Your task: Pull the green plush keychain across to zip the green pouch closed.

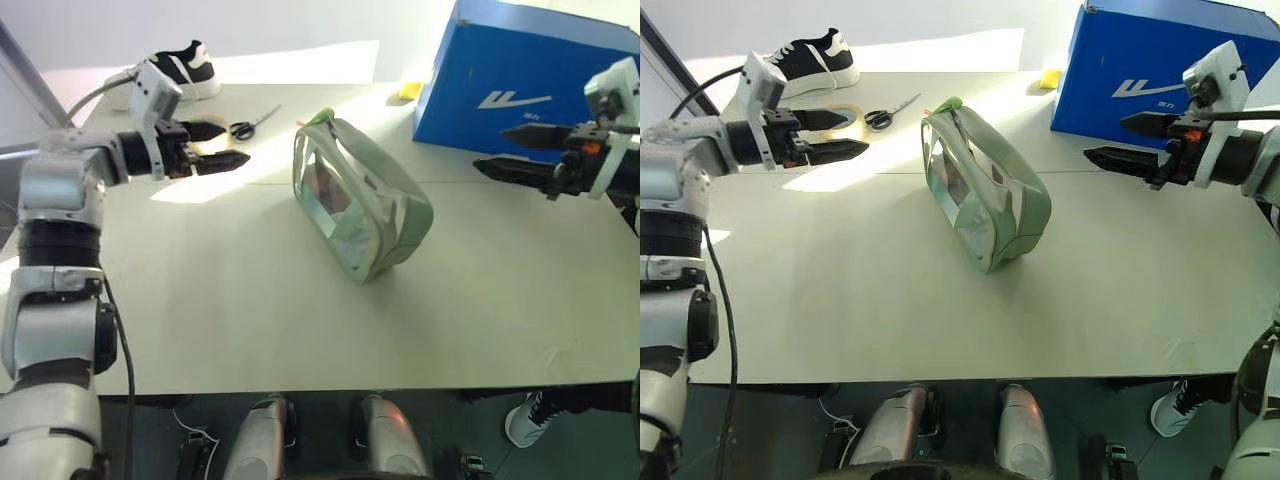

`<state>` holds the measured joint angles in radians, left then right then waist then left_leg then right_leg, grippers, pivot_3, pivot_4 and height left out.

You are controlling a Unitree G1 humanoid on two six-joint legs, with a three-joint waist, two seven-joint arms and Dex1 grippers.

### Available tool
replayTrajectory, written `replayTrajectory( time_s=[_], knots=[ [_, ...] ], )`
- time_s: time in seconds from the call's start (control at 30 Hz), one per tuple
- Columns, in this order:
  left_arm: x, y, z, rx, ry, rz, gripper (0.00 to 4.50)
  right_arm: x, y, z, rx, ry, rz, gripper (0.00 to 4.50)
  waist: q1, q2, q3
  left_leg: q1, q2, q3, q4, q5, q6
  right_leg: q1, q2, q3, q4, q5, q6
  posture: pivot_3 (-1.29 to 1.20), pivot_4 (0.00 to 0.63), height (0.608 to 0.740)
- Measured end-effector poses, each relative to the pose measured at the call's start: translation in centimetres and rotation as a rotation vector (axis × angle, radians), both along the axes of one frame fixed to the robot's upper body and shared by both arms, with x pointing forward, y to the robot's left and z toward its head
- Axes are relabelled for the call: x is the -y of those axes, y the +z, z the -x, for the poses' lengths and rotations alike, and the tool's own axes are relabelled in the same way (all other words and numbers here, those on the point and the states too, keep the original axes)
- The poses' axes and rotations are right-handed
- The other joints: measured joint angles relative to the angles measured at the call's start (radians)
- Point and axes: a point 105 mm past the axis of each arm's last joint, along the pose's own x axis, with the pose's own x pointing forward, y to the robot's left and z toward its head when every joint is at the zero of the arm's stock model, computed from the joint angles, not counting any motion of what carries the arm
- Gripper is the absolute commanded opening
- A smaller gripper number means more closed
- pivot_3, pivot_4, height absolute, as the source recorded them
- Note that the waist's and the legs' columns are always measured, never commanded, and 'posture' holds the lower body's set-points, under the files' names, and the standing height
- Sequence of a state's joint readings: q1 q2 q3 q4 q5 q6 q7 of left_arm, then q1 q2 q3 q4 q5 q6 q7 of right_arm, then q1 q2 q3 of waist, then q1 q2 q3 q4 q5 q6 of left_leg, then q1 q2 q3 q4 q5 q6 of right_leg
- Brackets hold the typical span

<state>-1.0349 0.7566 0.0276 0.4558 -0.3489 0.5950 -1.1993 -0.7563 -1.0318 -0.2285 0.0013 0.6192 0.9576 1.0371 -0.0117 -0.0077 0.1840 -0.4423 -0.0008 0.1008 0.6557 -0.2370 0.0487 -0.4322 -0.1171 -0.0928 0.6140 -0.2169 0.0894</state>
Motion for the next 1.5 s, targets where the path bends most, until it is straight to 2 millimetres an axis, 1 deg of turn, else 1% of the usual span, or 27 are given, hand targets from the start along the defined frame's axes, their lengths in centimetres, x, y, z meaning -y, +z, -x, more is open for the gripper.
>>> replayTrajectory(
  time_s=[0.07, 0.17, 0.43, 0.6, 0.73, 0.8, 0.87, 0.97, 1.03, 1.13, 1.2, 1.27, 1.37, 1.47, 1.5],
  knots=[
    [0.3, 0.5, 0.4, 0.004, -0.023, 0.008, 4.42, -0.6, -0.2, 0.3, -0.007, 0.025, 0.011, 4.5, 0.0, 0.0, 0.0, 0.0, 0.0, 0.0, 0.001, 0.0, 0.0, 0.0, -0.001, 0.0, 0.0, 0.0, 0.0, 0.0, 0.15, 0.74],
    [0.2, 0.5, 0.2, 0.003, -0.002, 0.016, 4.42, -1.3, -0.7, 0.6, -0.024, 0.048, 0.03, 4.5, 0.003, 0.0, 0.0, -0.001, 0.0, 0.0, 0.003, 0.0, 0.0, 0.0, -0.001, 0.0, 0.001, 0.0, -0.001, 0.0, 0.15, 0.74],
    [0.4, 0.8, 0.2, 0.024, -0.009, 0.022, 4.42, -1.5, -0.7, 0.6, -0.01, 0.051, 0.042, 4.5, 0.001, 0.0, 0.0, -0.002, 0.0, 0.0, 0.005, -0.002, 0.001, 0.0, -0.002, 0.001, 0.001, 0.0, -0.002, 0.0, 0.15, 0.74],
    [0.8, 0.9, 0.4, 0.028, -0.03, 0.019, 4.42, -1.8, -1.6, 0.4, -0.03, 0.072, 0.073, 4.5, 0.002, 0.0, 0.0, -0.002, 0.0, 0.0, 0.005, -0.001, 0.001, 0.0, -0.002, 0.001, 0.001, 0.0, -0.002, 0.0, 0.15, 0.74],
    [1.6, 2.2, 0.5, 0.049, -0.064, 0.025, 4.42, -2.0, -1.9, 0.6, -0.037, 0.098, 0.091, 4.5, 0.003, 0.0, 0.0, -0.003, 0.0, 0.0, 0.006, -0.002, 0.002, 0.0, -0.002, 0.001, 0.001, 0.0, -0.002, 0.0, 0.15, 0.74],
    [2.4, 3.0, 1.1, 0.068, -0.111, 0.028, 4.42, -1.9, -2.2, 0.5, -0.049, 0.108, 0.101, 4.5, 0.002, 0.0, 0.0, -0.003, 0.0, 0.0, 0.007, -0.002, 0.003, 0.0, -0.002, 0.001, 0.001, 0.0, -0.001, 0.0, 0.15, 0.74],
    [3.8, 3.7, 2.3, 0.074, -0.203, 0.023, 4.42, -1.8, -2.6, 0.6, -0.07, 0.118, 0.108, 4.5, 0.002, 0.0, 0.0, -0.003, 0.0, 0.0, 0.007, -0.002, 0.003, 0.0, -0.002, 0.001, 0.001, 0.0, -0.001, 0.0, 0.15, 0.74],
    [6.3, 3.9, 5.0, 0.054, -0.404, -0.017, 4.42, -1.8, -2.9, 0.7, -0.092, 0.134, 0.113, 4.5, 0.002, 0.0, 0.0, -0.003, 0.0, 0.0, 0.007, -0.002, 0.002, 0.0, -0.002, 0.001, 0.001, 0.0, -0.001, 0.0, 0.15, 0.74],
    [7.9, 3.9, 7.5, 0.055, -0.562, -0.085, 4.42, -2.1, -3.3, 0.8, -0.113, 0.151, 0.121, 4.5, 0.001, 0.0, 0.0, -0.003, 0.0, 0.0, 0.007, -0.002, 0.003, 0.001, -0.001, 0.0, 0.001, 0.0, -0.002, 0.0, 0.15, 0.74],
    [8.9, 4.2, 9.5, 0.071, -0.676, -0.115, 4.42, -2.6, -3.9, 0.6, -0.129, 0.167, 0.12, 4.5, -0.001, 0.001, 0.0, -0.002, 0.0, 0.0, 0.008, -0.002, 0.003, 0.001, -0.001, 0.0, 0.001, -0.001, -0.003, 0.0, 0.15, 0.74],
    [9.3, 4.4, 10.2, 0.075, -0.718, -0.128, 4.42, -3.6, -4.9, 0.4, -0.148, 0.194, 0.12, 4.5, -0.002, 0.001, 0.0, -0.001, 0.0, 0.0, 0.008, -0.002, 0.002, 0.001, -0.001, 0.0, 0.002, -0.001, -0.003, 0.0, 0.15, 0.74],
    [9.6, 4.5, 10.4, 0.083, -0.732, -0.138, 4.42, -4.7, -6.1, 0.2, -0.172, 0.224, 0.129, 4.5, -0.001, 0.001, 0.0, -0.001, 0.0, 0.0, 0.009, -0.001, 0.002, 0.001, -0.001, 0.0, 0.003, -0.001, -0.003, 0.0, 0.15, 0.74],
    [9.4, 4.2, 9.6, 0.088, -0.703, -0.147, 4.42, -5.4, -7.0, -0.2, -0.167, 0.229, 0.154, 4.5, 0.003, 0.001, 0.0, -0.002, 0.0, 0.0, 0.01, -0.001, 0.003, 0.001, 0.0, 0.0, 0.004, -0.001, -0.003, 0.0, 0.15, 0.74],
    [9.0, 3.8, 9.0, 0.089, -0.679, -0.155, 4.5, -5.5, -7.4, -1.1, -0.137, 0.204, 0.167, 3.71, 0.003, 0.001, 0.0, -0.002, -0.001, 0.0, 0.011, -0.002, 0.003, 0.001, 0.0, 0.0, 0.004, 0.0, -0.002, 0.0, 0.15, 0.74],
    [9.0, 3.8, 8.9, 0.092, -0.678, -0.157, 4.5, -5.4, -7.6, -1.4, -0.133, 0.193, 0.169, 3.33, 0.002, 0.001, 0.0, -0.002, -0.001, 0.001, 0.011, -0.002, 0.003, 0.001, 0.0, 0.0, 0.004, 0.0, -0.001, 0.0, 0.15, 0.74]
  ],
)
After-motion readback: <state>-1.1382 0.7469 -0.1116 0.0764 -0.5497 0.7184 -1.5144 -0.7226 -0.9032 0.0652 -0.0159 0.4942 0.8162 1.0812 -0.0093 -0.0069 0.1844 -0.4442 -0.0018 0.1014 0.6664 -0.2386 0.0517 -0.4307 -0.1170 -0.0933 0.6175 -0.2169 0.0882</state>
